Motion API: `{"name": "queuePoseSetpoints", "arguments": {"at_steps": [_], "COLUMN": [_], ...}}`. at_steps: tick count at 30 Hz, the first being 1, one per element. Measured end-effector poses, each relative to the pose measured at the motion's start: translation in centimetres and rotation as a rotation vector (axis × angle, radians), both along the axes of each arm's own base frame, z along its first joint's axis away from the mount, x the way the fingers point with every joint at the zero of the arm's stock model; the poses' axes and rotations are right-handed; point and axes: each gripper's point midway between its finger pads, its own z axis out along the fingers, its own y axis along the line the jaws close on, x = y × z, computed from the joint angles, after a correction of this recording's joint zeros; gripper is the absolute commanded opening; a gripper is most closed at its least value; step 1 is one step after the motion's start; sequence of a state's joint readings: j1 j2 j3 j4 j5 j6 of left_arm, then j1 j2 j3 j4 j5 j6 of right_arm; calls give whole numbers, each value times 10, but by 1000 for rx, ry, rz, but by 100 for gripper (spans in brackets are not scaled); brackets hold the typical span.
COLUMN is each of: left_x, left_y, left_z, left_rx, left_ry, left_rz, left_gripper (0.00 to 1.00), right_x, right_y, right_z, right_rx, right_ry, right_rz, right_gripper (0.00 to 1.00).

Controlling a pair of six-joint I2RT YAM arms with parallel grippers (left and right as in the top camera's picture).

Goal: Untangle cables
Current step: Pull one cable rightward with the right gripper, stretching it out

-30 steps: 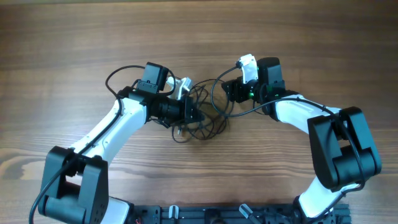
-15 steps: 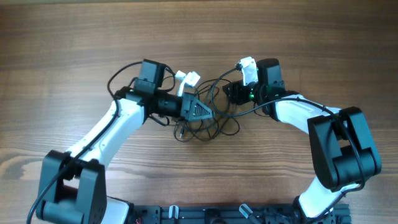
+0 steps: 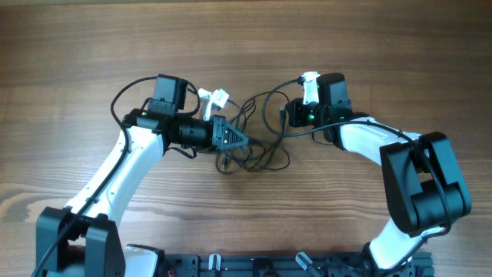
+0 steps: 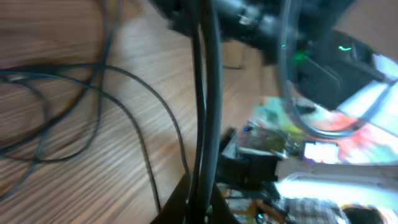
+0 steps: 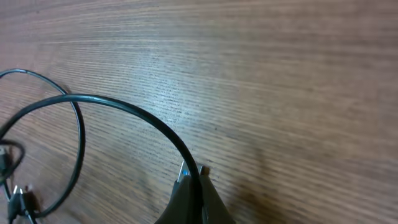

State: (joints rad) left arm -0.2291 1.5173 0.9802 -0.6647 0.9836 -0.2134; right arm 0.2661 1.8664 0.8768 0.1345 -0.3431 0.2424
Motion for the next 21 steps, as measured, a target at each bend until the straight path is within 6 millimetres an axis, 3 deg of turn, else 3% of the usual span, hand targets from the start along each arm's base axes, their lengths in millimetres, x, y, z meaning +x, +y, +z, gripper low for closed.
{"name": "queuePoseSetpoints", "arguments": {"at_steps": [3, 5, 8, 9, 13, 14, 17, 21], "left_x": [-7, -15, -29, -33, -34, -33, -29, -25], "left_y": [12, 18, 30, 36, 56, 64, 84, 114], "left_z": [-23, -37, -54, -59, -71, -75, -81, -86], "left_rx": [147, 251, 401, 452, 582, 637, 750, 871], "left_ry": [41, 61, 91, 102, 107, 116, 148, 209], "left_rz": [27, 24, 12, 10, 37, 71, 166, 325], "left_gripper": [4, 4, 4, 4, 4, 4, 4, 4], "right_x": [-11, -12, -2, -3, -18, -22, -27, -37], "right_y": [-4, -11, -31, -42, -89, -104, -149, -237], "right_z": [10, 54, 165, 212, 297, 309, 316, 297], "right_rx": [9, 32, 93, 121, 197, 208, 227, 266], "right_ry": [49, -6, -216, -308, -483, -507, -501, -406], "right_rz": [-21, -40, -91, -121, -263, -307, -450, -757], "right_gripper": [4, 4, 4, 4, 4, 4, 4, 4]}}
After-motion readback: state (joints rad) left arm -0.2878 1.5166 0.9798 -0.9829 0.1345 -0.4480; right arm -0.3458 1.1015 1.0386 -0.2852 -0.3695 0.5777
